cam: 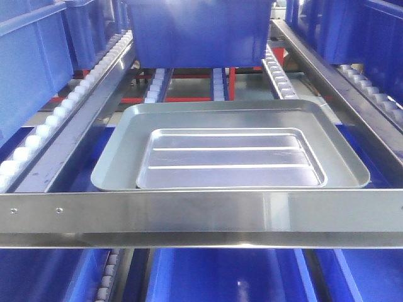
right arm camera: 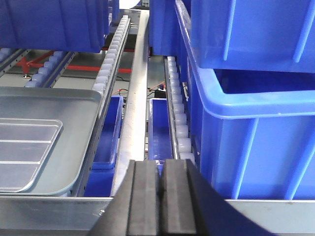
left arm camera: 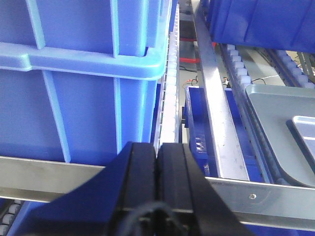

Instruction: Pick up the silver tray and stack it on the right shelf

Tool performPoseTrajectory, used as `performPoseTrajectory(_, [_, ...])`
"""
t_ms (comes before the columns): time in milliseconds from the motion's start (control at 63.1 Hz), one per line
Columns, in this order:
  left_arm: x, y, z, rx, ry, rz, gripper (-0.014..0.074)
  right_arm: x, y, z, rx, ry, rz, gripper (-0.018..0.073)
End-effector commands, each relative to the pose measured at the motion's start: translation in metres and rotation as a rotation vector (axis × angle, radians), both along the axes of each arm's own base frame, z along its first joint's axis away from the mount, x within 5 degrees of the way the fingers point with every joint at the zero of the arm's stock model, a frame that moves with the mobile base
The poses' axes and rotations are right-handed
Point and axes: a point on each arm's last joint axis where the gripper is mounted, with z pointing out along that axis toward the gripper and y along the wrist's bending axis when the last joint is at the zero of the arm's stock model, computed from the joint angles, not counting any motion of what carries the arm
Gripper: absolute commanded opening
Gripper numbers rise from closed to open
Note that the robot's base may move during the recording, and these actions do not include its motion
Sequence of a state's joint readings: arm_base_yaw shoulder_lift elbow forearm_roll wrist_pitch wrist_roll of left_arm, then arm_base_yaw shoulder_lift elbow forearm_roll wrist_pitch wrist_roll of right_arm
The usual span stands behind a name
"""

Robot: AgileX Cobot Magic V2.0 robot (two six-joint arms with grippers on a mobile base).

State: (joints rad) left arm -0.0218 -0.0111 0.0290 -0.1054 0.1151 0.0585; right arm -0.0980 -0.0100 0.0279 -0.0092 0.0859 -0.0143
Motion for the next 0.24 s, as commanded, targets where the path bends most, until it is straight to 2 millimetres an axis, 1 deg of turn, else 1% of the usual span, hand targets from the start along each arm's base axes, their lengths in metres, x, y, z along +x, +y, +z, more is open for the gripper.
performPoseTrajectory(0, [-0.0003,0.0009,0.0031,-0.014,-0.086,0.01,-0.0093,-0.003,0.0,0.0158,-0.022,-0.133,-0.007,0.0052])
performPoseTrajectory(222, [-0.0003,0.0009,0.0031,-0.014,-0.086,0.01,-0.0093,-0.003,0.0,0.0158,-0.022,-0.133,-0.007,0.0052])
